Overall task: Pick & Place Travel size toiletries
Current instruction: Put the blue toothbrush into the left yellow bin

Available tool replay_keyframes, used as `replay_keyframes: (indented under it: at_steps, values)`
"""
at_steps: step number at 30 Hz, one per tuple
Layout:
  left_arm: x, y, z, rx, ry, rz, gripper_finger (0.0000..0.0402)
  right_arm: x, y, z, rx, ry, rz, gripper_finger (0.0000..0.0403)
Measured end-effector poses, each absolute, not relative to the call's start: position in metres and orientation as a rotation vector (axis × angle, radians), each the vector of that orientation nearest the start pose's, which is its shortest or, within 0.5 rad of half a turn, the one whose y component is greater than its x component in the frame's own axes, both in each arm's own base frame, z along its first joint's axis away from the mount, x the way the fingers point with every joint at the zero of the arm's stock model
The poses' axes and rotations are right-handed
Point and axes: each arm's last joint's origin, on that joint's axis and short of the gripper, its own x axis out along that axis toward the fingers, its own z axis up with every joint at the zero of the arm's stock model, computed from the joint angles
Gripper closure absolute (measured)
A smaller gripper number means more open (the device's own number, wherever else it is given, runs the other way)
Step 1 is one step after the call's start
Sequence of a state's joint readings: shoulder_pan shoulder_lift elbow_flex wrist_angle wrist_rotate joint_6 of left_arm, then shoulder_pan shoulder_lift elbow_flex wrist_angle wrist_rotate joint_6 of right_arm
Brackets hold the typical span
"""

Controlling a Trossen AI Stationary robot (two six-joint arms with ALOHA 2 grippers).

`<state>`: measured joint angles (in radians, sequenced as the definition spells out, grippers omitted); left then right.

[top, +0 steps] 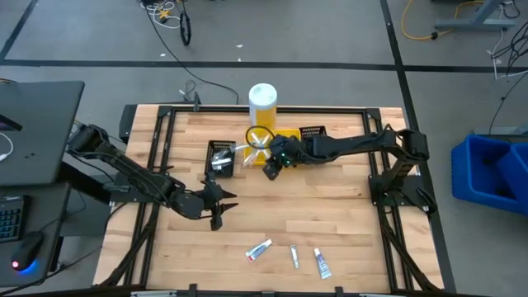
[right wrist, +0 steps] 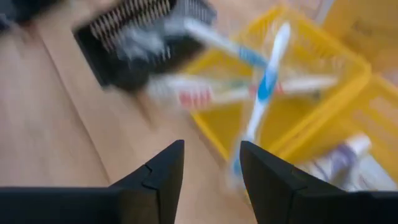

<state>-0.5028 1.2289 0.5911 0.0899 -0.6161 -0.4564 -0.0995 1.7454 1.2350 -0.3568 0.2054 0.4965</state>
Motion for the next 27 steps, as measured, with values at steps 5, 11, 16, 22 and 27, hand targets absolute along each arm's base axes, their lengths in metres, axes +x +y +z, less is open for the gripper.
replay_keyframes:
  at_steps: [5,11,16,22,27]
  values:
    - [0.220,-0.102,0.207,-0.159,0.422,0.211,0.0268,0.361,-0.031,0.213,0.376,0.914,-0.504,0.0256]
    - [0.221,-0.102,0.208,-0.157,0.418,0.206,0.0268,0.363,-0.025,0.213,0.254,0.876,-0.590,0.0273]
    - [0.221,-0.103,0.209,-0.169,0.405,0.203,0.0268,0.365,-0.027,0.202,0.252,0.885,-0.604,0.0282]
    - [0.222,-0.103,0.210,-0.159,0.396,0.195,0.0268,0.368,-0.026,0.197,0.262,0.865,-0.593,0.0284]
    - [0.222,-0.103,0.210,-0.155,0.399,0.193,0.0268,0.371,-0.028,0.199,0.264,0.825,-0.582,0.0284]
